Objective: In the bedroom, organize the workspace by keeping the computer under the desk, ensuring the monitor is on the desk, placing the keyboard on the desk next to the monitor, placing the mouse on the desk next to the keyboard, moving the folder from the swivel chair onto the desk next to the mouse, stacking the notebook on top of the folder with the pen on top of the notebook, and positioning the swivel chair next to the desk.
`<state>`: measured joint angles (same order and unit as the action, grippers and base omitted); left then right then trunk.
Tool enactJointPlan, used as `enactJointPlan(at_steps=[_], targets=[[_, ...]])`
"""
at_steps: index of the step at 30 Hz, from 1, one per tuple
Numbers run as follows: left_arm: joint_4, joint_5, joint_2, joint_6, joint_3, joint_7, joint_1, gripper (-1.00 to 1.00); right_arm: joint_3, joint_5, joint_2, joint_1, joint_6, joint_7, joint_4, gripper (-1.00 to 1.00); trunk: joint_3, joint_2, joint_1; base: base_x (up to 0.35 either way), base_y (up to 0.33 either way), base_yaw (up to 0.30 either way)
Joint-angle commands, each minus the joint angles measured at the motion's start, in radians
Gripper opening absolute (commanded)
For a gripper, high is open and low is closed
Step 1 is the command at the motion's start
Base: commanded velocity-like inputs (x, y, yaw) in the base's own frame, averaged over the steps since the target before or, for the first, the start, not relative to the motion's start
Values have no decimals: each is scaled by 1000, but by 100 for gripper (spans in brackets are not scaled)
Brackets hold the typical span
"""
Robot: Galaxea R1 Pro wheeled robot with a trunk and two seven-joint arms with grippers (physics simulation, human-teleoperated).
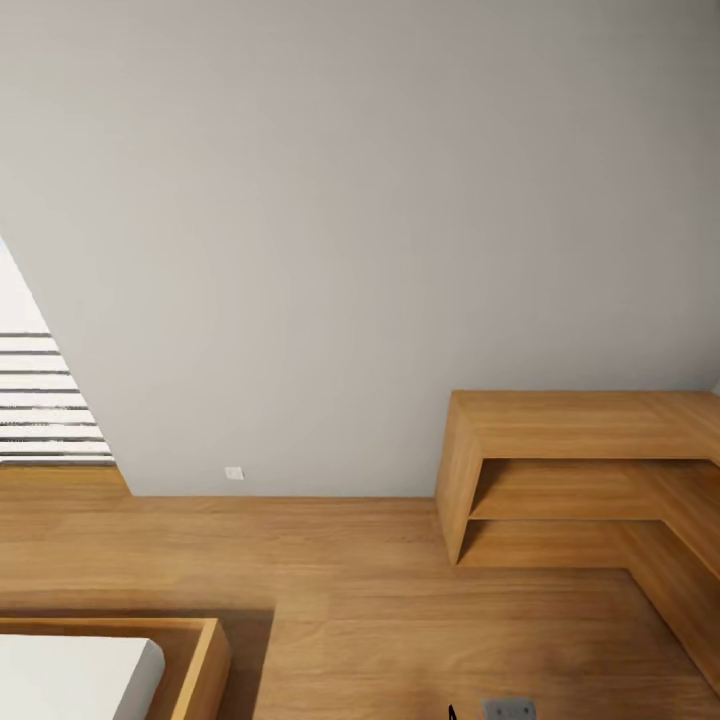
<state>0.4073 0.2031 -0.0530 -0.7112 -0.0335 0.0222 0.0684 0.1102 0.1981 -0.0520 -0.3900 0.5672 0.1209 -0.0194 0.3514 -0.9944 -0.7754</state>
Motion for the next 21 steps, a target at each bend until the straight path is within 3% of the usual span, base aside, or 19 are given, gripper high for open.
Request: enactJointPlan(at_steps=[1, 10, 21], targets=[[2, -4, -1, -1, -3, 2, 1, 100, 8, 11, 0, -1, 3, 5, -2, 100, 1, -1, 0, 210, -165, -14], [2, -4, -1, -1, -4, 2, 1, 100, 8, 9, 1, -1, 3, 5, -2, 100, 1, -1, 0, 142, -103, -88], [1, -4, -1, -1, -5, 2, 1, 100, 8, 8, 1, -1, 3, 5, -2, 100, 1, -1, 0, 19, -13, -224]])
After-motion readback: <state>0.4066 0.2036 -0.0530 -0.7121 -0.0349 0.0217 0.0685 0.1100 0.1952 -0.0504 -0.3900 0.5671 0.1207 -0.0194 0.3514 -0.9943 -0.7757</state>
